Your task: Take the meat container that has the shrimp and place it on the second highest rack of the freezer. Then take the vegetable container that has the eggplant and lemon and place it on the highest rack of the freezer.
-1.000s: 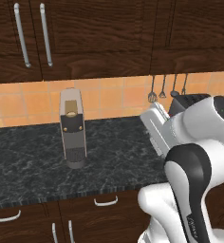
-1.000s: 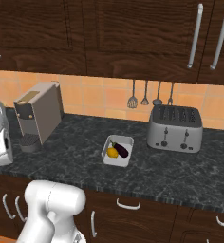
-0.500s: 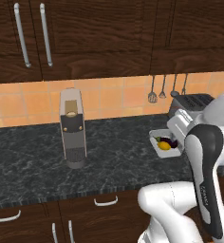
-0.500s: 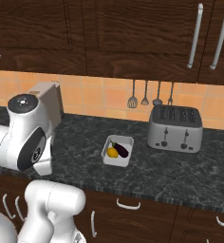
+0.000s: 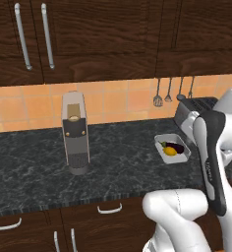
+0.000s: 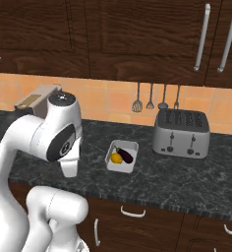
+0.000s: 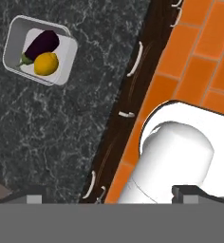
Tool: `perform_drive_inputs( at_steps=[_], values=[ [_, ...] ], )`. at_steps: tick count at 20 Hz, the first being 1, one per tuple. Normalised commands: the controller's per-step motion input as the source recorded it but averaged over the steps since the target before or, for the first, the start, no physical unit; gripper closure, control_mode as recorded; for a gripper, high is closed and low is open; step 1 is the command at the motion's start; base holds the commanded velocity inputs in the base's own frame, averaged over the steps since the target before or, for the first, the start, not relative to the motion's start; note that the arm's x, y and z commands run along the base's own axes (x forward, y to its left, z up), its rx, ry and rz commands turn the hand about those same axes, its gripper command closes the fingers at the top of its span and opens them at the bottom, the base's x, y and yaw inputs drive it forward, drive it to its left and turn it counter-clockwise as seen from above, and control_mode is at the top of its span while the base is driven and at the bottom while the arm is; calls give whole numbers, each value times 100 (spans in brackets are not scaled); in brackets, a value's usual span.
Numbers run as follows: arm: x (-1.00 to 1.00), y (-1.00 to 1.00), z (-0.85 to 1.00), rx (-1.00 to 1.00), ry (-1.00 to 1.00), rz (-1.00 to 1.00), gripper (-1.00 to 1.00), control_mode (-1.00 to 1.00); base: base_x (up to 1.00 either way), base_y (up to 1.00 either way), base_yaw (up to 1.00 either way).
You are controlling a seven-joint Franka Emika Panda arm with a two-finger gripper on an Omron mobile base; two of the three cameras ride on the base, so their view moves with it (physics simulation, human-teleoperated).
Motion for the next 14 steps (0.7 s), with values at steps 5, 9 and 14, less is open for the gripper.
perform_drive_inputs(
  at_steps=[5,9,14],
  values=[
    [36,-37,-40,0,11,-2,-100,-100,0,0,0],
    [42,-37,-23,0,22,-3,-100,-100,0,0,0],
    [36,-31,-29,0,10,0,-100,-100,0,0,0]
  ],
)
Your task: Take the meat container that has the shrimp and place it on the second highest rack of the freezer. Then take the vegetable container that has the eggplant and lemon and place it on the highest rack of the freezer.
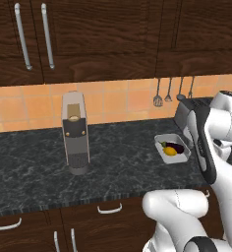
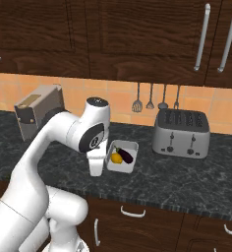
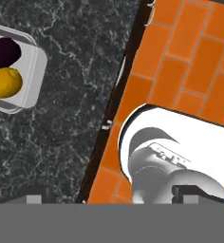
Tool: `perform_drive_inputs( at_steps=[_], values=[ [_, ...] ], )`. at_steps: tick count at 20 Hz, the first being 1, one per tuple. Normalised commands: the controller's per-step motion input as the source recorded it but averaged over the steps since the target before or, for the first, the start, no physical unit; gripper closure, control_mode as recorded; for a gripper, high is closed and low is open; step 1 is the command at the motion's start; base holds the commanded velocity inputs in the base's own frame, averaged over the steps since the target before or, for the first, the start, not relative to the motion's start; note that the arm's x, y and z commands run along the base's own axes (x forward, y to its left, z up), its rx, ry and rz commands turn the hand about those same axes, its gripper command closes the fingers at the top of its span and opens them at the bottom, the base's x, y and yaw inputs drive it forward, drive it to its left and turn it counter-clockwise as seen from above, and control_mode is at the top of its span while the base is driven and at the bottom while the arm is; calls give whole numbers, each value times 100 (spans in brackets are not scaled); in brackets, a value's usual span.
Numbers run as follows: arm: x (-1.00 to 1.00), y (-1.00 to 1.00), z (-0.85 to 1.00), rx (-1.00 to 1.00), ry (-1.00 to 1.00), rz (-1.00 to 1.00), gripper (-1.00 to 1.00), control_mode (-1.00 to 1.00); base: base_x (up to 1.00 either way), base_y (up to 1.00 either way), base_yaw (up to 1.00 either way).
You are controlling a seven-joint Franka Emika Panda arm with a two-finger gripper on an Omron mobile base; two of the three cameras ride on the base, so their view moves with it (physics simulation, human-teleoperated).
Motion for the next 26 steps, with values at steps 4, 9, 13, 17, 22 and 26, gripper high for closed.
perform_drive_inputs(
  at_steps=[4,9,13,17,22,26],
  values=[
    [29,-19,-29,0,0,0,-100,-100,0,0,0],
    [37,-6,-30,0,0,0,-100,-100,0,0,0],
    [48,-1,-31,0,0,0,-100,-100,0,0,0],
    [59,-11,-32,0,0,0,-100,-100,0,0,0],
    [18,-8,-29,0,5,-5,-100,-100,0,0,0],
    [0,0,-33,0,8,-6,-100,-100,0,0,0]
  ],
)
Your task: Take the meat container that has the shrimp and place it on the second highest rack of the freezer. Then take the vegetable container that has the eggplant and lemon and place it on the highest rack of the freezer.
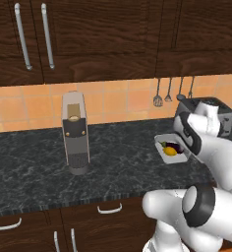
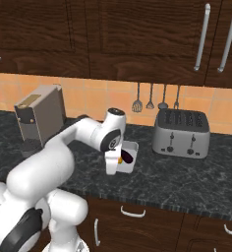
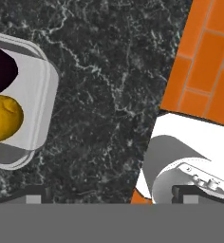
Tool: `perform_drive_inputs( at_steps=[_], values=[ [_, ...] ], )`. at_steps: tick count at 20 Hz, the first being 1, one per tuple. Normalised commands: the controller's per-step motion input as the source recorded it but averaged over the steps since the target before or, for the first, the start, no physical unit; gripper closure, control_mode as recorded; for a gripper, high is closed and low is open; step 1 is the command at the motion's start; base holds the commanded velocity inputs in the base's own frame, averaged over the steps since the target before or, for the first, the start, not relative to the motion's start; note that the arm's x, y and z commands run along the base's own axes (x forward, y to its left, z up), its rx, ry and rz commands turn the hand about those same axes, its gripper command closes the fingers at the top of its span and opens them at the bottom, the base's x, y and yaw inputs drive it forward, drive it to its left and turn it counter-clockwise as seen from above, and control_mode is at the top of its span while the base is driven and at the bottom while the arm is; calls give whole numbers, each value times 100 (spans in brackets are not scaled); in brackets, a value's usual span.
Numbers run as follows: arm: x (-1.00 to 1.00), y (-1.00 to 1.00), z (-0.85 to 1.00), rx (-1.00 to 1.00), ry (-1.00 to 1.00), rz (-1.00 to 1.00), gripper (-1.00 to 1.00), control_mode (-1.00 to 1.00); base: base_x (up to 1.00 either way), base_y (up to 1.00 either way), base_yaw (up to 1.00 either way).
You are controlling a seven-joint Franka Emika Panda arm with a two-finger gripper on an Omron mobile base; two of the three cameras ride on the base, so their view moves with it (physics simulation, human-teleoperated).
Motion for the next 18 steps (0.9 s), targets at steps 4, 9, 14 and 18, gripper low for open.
perform_drive_inputs(
  at_steps=[4,9,14,18],
  values=[
    [2,-3,-33,0,3,-5,-100,-100,0,0,0],
    [28,-36,-8,0,0,0,-100,-100,0,0,0],
    [31,-15,-10,0,0,0,-100,-100,0,0,0],
    [5,3,-13,0,0,-4,-100,-100,0,0,0]
  ],
)
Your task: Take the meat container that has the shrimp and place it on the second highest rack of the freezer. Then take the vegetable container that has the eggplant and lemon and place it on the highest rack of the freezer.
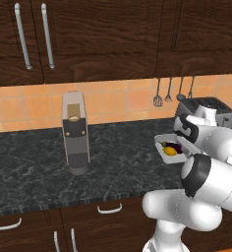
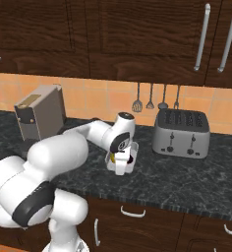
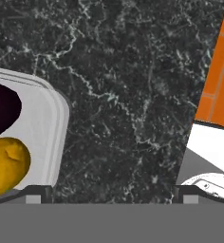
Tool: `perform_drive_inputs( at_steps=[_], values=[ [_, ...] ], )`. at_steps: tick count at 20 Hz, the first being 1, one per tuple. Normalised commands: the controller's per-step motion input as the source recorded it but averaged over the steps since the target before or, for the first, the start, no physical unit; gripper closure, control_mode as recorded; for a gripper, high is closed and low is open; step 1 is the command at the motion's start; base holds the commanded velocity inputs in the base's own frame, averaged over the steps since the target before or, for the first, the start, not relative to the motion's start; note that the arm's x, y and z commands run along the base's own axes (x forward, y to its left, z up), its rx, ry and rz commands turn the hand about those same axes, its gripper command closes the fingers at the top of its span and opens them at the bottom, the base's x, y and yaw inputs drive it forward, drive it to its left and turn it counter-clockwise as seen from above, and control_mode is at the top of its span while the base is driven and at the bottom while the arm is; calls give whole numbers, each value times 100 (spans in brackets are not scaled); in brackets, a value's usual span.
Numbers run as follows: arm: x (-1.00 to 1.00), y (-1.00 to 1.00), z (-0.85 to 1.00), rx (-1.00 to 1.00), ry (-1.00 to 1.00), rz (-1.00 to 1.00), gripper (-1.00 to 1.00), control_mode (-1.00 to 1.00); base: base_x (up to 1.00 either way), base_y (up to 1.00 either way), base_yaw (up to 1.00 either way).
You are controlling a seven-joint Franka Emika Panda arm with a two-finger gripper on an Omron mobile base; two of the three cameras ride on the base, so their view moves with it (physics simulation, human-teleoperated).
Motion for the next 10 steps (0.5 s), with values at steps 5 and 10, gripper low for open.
perform_drive_inputs(
  at_steps=[5,10],
  values=[
    [6,5,-27,0,0,-10,-100,-100,0,0,0],
    [17,0,-26,0,-1,-2,-100,-100,0,0,0]
  ],
)
